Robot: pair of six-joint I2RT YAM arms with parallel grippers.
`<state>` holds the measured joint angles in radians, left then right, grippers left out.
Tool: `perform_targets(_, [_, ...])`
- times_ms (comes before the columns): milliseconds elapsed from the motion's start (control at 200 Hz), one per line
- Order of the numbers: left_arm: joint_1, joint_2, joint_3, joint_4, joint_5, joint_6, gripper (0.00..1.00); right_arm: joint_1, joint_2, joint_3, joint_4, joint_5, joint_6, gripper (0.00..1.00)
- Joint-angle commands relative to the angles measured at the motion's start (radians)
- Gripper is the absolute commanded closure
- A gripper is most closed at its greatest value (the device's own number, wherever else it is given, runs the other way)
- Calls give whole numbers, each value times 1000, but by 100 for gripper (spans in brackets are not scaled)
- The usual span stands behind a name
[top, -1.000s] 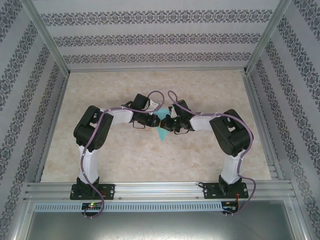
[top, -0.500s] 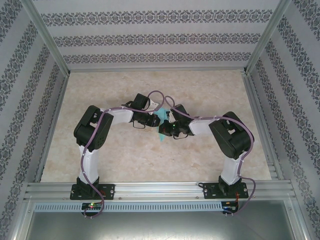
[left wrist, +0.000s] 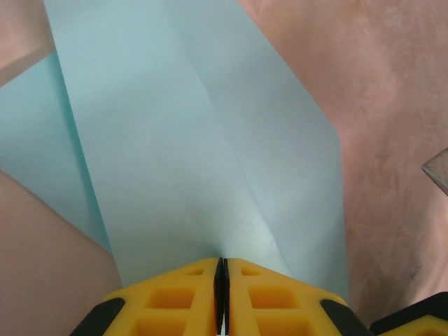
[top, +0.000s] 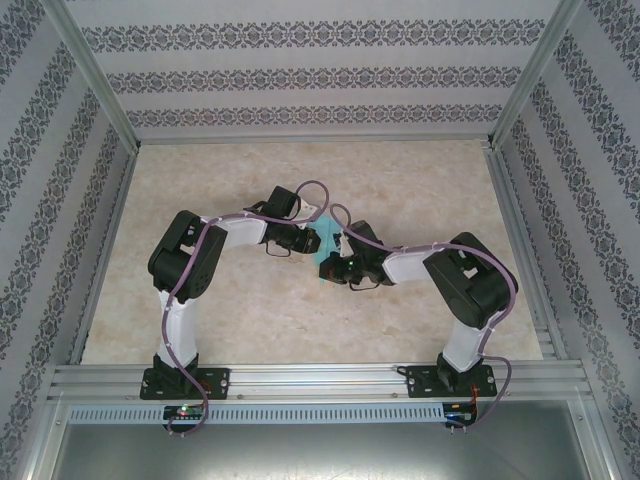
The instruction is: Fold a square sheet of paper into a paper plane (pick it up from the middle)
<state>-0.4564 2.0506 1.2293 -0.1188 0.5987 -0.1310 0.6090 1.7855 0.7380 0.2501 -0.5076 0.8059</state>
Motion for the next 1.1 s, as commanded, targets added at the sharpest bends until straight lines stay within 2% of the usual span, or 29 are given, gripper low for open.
perform_targets(0, [0,95,-32,-104,-87,6,86,45,-8,-75,-92,-16,17,100])
perform_targets(270, [1,92,-33,-96,-60,-2,86,59,-87,-95,-101,-4,27,100])
perform_targets(420, [0,74,-32,-91,-30,-14,85,8,-162,-46,-143,20,3,99])
perform_targets(530, [-1,50,-34,-77,-4,-31,85,-66,-187,-18,-145,16,-8,95])
perform_targets(764, [-1,-2,-11,-55,71,-78,83,-181,-100,86,-119,-43,-28,87])
perform_targets(1094, [-1,-61,43,-77,95,-95,79,-218,65,232,-144,-95,-64,76])
